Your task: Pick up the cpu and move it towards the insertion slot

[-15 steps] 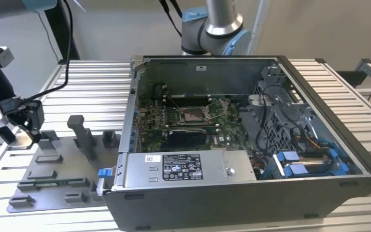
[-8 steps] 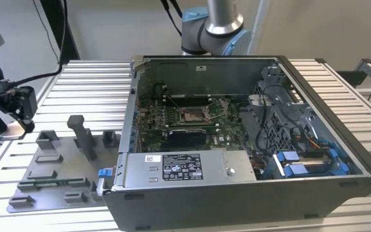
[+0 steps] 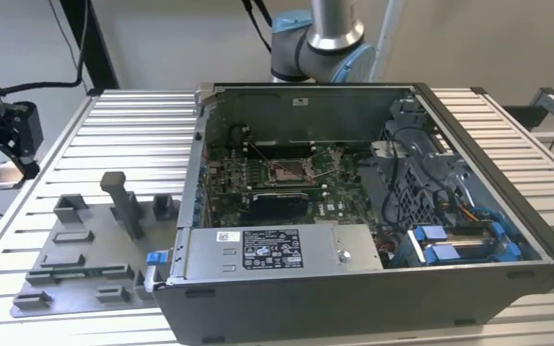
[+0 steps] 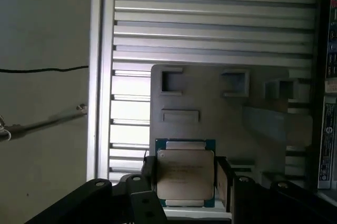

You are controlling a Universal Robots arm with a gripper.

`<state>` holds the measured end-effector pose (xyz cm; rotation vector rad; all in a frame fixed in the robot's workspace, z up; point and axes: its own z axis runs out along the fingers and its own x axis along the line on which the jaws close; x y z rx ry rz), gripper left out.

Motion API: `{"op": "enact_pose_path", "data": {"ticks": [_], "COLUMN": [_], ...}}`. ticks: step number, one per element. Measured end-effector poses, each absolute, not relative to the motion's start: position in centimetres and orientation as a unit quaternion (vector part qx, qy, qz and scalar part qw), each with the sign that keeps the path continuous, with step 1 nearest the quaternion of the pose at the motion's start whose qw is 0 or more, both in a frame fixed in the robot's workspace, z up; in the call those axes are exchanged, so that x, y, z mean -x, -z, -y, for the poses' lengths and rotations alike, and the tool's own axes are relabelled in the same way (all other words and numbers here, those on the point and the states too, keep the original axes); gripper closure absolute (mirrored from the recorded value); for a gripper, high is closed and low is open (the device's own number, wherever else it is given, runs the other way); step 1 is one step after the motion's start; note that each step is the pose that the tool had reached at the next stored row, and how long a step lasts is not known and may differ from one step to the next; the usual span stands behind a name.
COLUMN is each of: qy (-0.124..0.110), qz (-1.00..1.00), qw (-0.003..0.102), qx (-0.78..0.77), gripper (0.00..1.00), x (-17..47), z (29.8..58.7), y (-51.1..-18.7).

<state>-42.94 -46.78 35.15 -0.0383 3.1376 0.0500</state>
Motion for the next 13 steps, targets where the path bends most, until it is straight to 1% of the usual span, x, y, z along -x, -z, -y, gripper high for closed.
{"op": "enact_pose_path", "data": {"ticks": [8, 13], "qy": [-0.016, -0.016], "qz": [-1.000, -1.000], "qw": [0.002, 0.001], "qx": [0.012, 0.012], "gripper": [1.00, 1.00], "x": [42.9, 42.8], "z": [46.7, 46.7], "y": [-37.6, -37.7]}}
